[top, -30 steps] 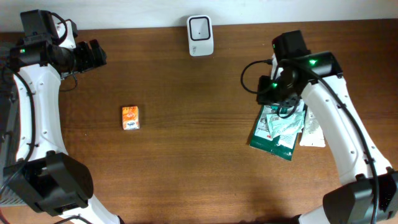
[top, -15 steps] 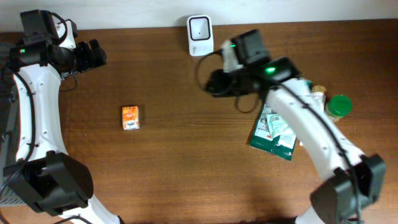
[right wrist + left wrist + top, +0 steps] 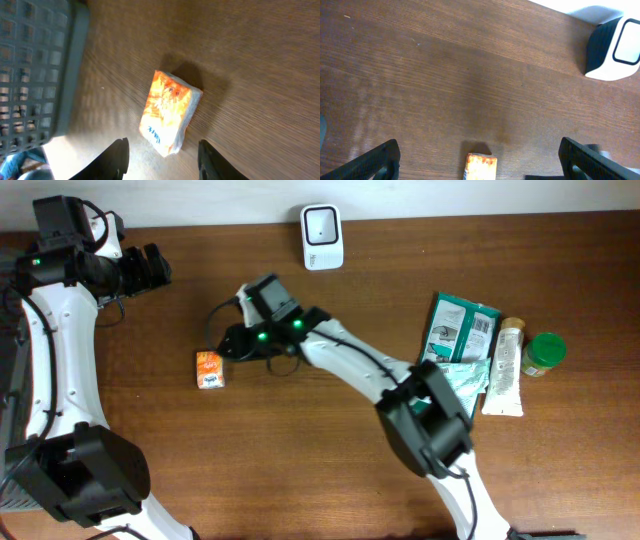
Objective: Scan the item barcode
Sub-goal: 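Move the right gripper left to the orange snack box, then grasp the orange snack box with the right gripper and lift it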
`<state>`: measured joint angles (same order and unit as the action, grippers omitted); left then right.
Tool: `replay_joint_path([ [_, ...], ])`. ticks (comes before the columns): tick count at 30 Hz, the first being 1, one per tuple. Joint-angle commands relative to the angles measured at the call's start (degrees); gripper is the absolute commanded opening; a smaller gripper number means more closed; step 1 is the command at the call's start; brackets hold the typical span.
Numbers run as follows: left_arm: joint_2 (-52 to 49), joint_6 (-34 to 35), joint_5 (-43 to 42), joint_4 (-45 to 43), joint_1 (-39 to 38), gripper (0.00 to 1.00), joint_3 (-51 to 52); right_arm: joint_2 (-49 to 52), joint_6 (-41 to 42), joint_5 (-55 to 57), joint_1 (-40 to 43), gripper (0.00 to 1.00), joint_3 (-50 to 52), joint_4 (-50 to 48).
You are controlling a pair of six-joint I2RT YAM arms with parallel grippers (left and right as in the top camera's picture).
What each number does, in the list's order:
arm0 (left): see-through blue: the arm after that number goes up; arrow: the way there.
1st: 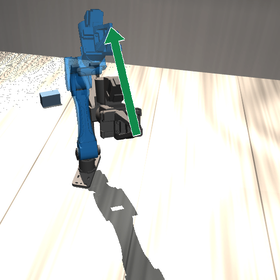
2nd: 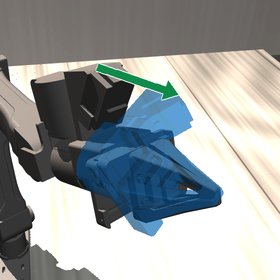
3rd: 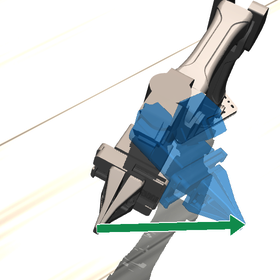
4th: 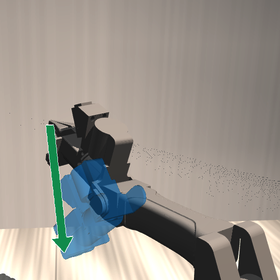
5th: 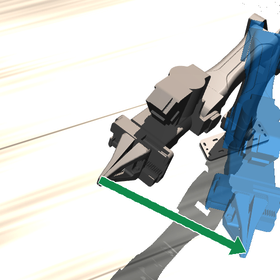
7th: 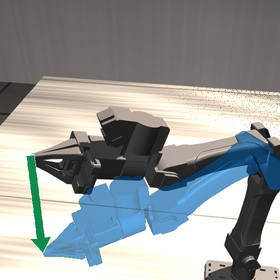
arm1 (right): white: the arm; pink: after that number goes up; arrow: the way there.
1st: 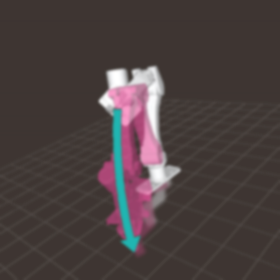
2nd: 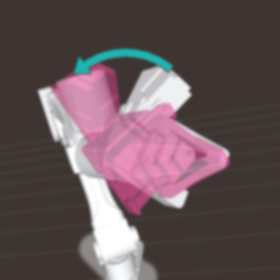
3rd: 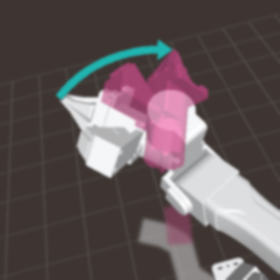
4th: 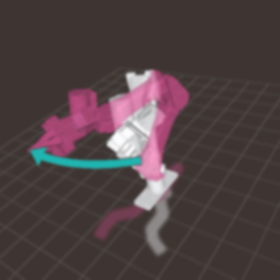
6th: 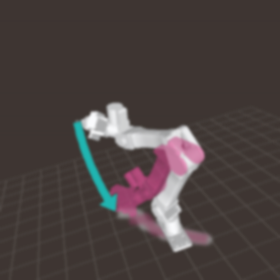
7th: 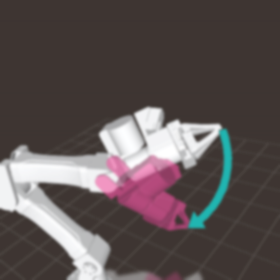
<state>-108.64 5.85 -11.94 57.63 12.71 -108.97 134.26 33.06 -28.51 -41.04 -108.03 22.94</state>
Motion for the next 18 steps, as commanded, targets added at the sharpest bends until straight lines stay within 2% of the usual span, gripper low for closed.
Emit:
replay_joint_path([
  [1, -0.44, 0.33, -0.22, -0.07, 0.04, 0.99, 0.20, 2.25, -2.32, 5.73, -1.38, 0.42, -4.11, 0.17],
  [6, -0.44, 0.33, -0.22, -0.07, 0.04, 0.99, 0.20, 2.89, -7.06, 12.74, -3.43, 0.42, -4.11, -0.04],
  [15, -0.44, 0.33, -0.22, -0.07, 0.04, 0.99, 0.17, 5.75, -7.17, 16.33, -6.75, 0.40, -4.11, -0.68],
  [18, -0.44, 0.33, -0.22, -0.07, 0.04, 0.99, 0.17, 6.38, -7.06, 16.33, -6.95, 0.32, -3.82, -0.24],
])
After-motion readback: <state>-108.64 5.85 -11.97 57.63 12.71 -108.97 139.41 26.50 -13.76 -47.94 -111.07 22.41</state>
